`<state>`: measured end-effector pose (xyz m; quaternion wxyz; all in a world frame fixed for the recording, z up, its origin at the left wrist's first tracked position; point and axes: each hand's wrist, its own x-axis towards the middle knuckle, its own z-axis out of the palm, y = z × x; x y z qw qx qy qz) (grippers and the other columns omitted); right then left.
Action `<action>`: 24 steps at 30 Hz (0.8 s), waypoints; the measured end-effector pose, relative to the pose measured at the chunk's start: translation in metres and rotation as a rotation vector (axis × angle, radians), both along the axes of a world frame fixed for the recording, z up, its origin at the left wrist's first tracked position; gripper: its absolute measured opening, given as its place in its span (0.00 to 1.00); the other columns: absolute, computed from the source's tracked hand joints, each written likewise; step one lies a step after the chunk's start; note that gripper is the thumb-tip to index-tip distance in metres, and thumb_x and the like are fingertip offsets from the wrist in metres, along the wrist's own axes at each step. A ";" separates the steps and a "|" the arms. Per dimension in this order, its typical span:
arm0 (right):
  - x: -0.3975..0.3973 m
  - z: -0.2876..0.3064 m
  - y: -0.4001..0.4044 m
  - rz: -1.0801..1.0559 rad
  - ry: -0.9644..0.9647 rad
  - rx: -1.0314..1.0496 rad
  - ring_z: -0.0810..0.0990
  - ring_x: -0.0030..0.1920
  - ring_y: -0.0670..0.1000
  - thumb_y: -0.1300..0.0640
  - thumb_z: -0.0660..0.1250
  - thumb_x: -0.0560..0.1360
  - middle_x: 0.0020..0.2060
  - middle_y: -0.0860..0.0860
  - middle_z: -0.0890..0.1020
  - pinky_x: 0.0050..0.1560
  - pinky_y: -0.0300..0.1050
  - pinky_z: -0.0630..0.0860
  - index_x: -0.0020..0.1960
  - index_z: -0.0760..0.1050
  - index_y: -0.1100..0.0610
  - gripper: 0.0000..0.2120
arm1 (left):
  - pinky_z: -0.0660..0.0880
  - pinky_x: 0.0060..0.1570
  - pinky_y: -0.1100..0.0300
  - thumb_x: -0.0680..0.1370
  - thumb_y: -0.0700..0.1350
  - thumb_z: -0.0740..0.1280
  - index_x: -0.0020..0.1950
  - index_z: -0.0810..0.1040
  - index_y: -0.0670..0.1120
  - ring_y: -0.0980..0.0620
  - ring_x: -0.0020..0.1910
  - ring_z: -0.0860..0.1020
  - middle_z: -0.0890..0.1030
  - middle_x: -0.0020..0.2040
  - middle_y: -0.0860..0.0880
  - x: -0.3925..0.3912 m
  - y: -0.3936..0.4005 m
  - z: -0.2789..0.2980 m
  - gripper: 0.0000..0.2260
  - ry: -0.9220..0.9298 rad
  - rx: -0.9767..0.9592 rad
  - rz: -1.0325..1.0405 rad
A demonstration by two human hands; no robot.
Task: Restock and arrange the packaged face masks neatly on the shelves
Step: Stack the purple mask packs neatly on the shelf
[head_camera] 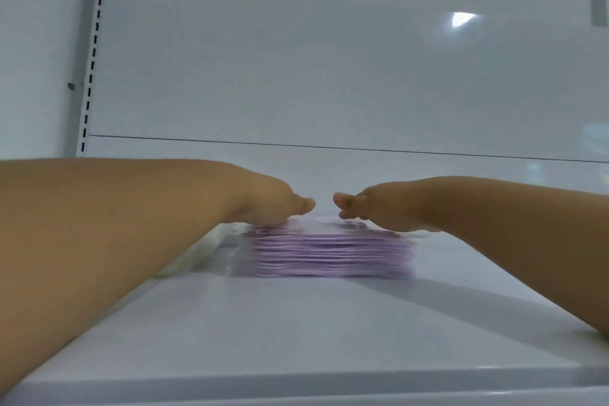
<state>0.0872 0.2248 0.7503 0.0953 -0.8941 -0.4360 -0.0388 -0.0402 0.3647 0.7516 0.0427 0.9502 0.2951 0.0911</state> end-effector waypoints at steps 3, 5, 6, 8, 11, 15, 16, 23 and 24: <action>0.001 0.003 0.003 0.003 -0.058 0.013 0.59 0.78 0.54 0.34 0.41 0.81 0.78 0.48 0.62 0.75 0.54 0.53 0.79 0.61 0.46 0.31 | 0.61 0.71 0.51 0.83 0.65 0.50 0.71 0.74 0.55 0.48 0.65 0.72 0.77 0.63 0.51 0.001 0.005 0.002 0.25 0.012 -0.020 -0.021; 0.003 0.001 0.007 0.007 -0.058 -0.022 0.61 0.77 0.55 0.35 0.43 0.82 0.77 0.49 0.64 0.76 0.54 0.54 0.78 0.62 0.45 0.29 | 0.62 0.71 0.51 0.84 0.63 0.49 0.70 0.75 0.58 0.49 0.63 0.73 0.76 0.64 0.51 0.002 0.004 0.002 0.23 0.023 -0.022 -0.040; 0.004 -0.001 0.009 0.003 -0.018 -0.021 0.64 0.75 0.55 0.34 0.44 0.82 0.76 0.49 0.67 0.77 0.55 0.55 0.76 0.66 0.45 0.30 | 0.62 0.72 0.51 0.84 0.62 0.50 0.70 0.75 0.59 0.50 0.62 0.73 0.76 0.65 0.52 0.002 0.005 0.002 0.22 0.008 -0.038 -0.042; 0.008 -0.004 0.011 -0.010 0.062 -0.019 0.67 0.73 0.53 0.30 0.45 0.79 0.72 0.46 0.71 0.76 0.58 0.56 0.71 0.73 0.43 0.32 | 0.64 0.71 0.53 0.84 0.62 0.52 0.69 0.77 0.58 0.50 0.63 0.74 0.77 0.66 0.53 0.004 0.007 0.001 0.21 -0.016 -0.067 -0.048; 0.012 -0.005 0.012 0.001 0.109 0.022 0.69 0.72 0.51 0.28 0.45 0.78 0.69 0.45 0.74 0.76 0.57 0.57 0.68 0.75 0.44 0.33 | 0.62 0.70 0.54 0.84 0.62 0.51 0.69 0.77 0.60 0.51 0.64 0.73 0.76 0.67 0.53 0.003 0.006 -0.002 0.21 0.032 -0.042 -0.045; 0.002 0.002 0.012 -0.010 0.112 0.078 0.65 0.75 0.54 0.32 0.45 0.80 0.73 0.49 0.70 0.75 0.56 0.55 0.73 0.71 0.45 0.31 | 0.53 0.76 0.52 0.85 0.60 0.48 0.79 0.63 0.54 0.48 0.77 0.61 0.63 0.79 0.51 0.004 0.001 -0.002 0.24 0.027 0.044 -0.028; -0.001 0.004 0.012 -0.017 0.095 0.087 0.63 0.76 0.56 0.32 0.45 0.80 0.75 0.50 0.67 0.74 0.57 0.54 0.75 0.69 0.45 0.31 | 0.51 0.76 0.53 0.86 0.59 0.47 0.81 0.60 0.54 0.49 0.79 0.58 0.60 0.81 0.52 0.004 0.000 -0.002 0.24 0.024 0.057 -0.039; -0.003 -0.012 0.016 -0.073 0.006 -0.042 0.62 0.77 0.56 0.33 0.43 0.81 0.77 0.53 0.65 0.74 0.54 0.56 0.77 0.65 0.54 0.35 | 0.53 0.75 0.50 0.83 0.65 0.47 0.80 0.63 0.51 0.47 0.79 0.60 0.62 0.80 0.49 0.008 0.000 -0.014 0.29 0.105 0.064 0.001; -0.002 -0.015 0.017 -0.075 0.012 -0.062 0.63 0.76 0.56 0.33 0.43 0.81 0.76 0.53 0.66 0.73 0.54 0.56 0.77 0.65 0.53 0.35 | 0.53 0.75 0.50 0.83 0.64 0.47 0.80 0.63 0.51 0.48 0.79 0.60 0.62 0.80 0.49 0.008 0.000 -0.015 0.29 0.107 0.062 -0.006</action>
